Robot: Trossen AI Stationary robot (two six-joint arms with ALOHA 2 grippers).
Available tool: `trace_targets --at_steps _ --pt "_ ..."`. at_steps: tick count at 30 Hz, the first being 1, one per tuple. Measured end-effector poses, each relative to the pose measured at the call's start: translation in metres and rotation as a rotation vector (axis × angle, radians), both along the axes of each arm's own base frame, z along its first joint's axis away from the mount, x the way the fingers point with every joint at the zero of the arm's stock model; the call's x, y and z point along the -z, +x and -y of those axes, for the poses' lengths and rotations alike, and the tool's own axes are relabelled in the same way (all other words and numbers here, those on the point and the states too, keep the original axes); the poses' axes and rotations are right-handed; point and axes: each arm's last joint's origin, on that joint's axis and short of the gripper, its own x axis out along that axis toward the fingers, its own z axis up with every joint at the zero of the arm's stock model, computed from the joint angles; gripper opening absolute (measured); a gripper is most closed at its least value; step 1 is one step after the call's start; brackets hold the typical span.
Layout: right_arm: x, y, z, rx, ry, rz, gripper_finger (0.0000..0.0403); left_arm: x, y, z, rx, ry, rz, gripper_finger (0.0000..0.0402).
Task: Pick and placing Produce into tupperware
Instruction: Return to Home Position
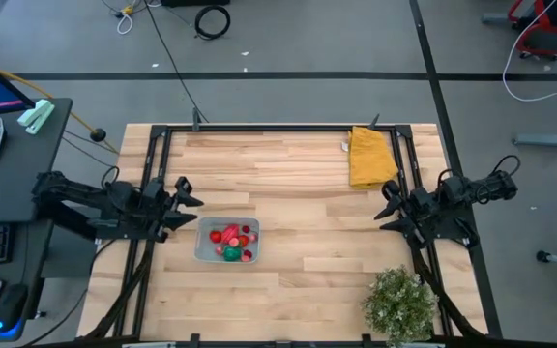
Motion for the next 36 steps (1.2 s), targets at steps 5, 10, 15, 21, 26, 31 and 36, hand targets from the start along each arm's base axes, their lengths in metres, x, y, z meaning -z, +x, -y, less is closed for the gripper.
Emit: trace_targets --at_steps 5,10,15,21,26,31,36 --pt "0.006 0.004 -0.001 0.026 0.006 0.037 0.013 -0.001 -0.001 0.0 -0.021 0.018 0.018 0.0192" --pt "0.026 0.012 -0.004 0.011 0.01 0.079 0.013 -0.001 0.0 0.0 -0.013 -0.005 0.01 0.0191" --pt "0.026 0.012 -0.003 0.022 0.015 0.112 0.013 -0.002 -0.001 -0.001 -0.02 0.009 0.025 0.0197" --pt "0.032 0.014 -0.003 0.05 0.031 0.076 0.013 0.001 0.0 0.0 -0.017 0.024 -0.004 0.0196" --pt "0.046 0.018 -0.001 0.14 0.07 0.02 0.013 0.015 0.001 0.0 -0.016 0.019 -0.015 0.019" --pt "0.045 0.019 -0.001 0.153 0.06 0.027 0.013 0.019 0.002 -0.001 -0.052 0.007 -0.034 0.0194" --pt "0.045 0.019 -0.001 0.156 0.032 0.032 0.013 0.023 0.003 -0.001 -0.036 -0.027 -0.077 0.0199"
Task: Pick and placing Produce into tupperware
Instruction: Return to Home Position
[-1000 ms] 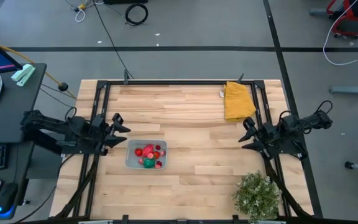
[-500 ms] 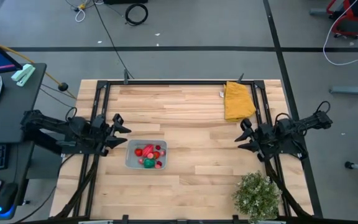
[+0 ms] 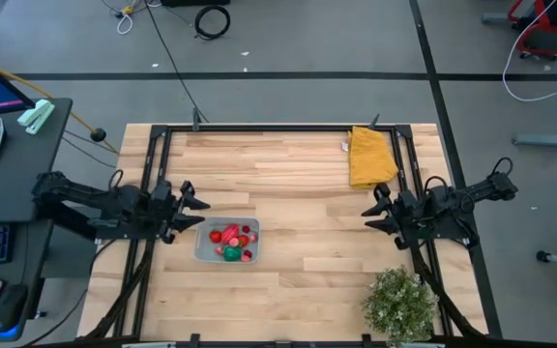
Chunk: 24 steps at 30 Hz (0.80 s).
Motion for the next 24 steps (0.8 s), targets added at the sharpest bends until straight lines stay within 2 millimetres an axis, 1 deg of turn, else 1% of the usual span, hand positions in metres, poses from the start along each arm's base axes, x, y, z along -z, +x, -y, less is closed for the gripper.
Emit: trace_targets --at_steps 6,11,17,24 --pt "0.004 0.001 0.0 -0.001 -0.01 -0.037 0.013 0.025 0.004 0.001 0.015 -0.045 -0.266 0.0192" --pt "0.012 0.001 0.0 -0.004 -0.027 -0.121 0.013 0.037 0.004 0.001 0.016 -0.095 -0.391 0.0192" --pt "0.012 0.001 -0.001 -0.009 -0.016 -0.128 0.013 0.04 0.003 0.001 0.013 -0.088 -0.424 0.0197" --pt "0.013 0.001 -0.001 -0.009 -0.017 -0.13 0.013 0.04 0.003 0.001 0.013 -0.088 -0.423 0.0189"
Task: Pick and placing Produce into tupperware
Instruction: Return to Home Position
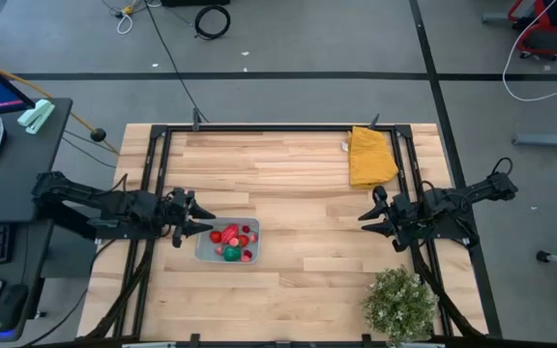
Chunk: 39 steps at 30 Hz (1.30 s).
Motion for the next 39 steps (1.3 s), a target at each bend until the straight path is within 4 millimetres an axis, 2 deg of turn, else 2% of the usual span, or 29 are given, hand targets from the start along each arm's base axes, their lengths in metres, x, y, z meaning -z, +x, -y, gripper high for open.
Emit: trace_targets --at_steps 39 --pt "0.0004 0.0001 0.0 0.001 -0.002 -0.004 0.013 0.0001 0.0 0.0 0.0 0.0 0.0 0.019"
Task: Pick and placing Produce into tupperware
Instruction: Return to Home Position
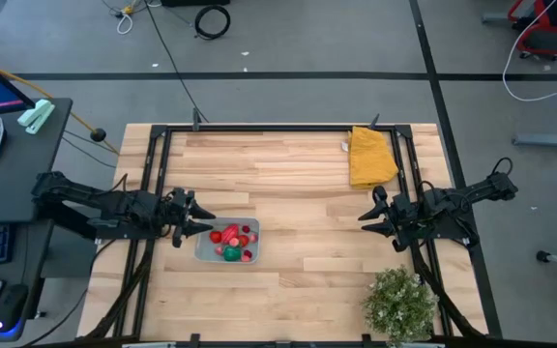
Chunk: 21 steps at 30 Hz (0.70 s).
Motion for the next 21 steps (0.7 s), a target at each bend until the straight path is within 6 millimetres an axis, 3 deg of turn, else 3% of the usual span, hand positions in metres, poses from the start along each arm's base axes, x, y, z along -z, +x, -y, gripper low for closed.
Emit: trace_targets --at_steps 21 --pt "0.0 0.0 0.0 0.0 0.0 0.0 0.013 0.0001 0.0 0.0 0.0 0.0 0.0 0.0193"
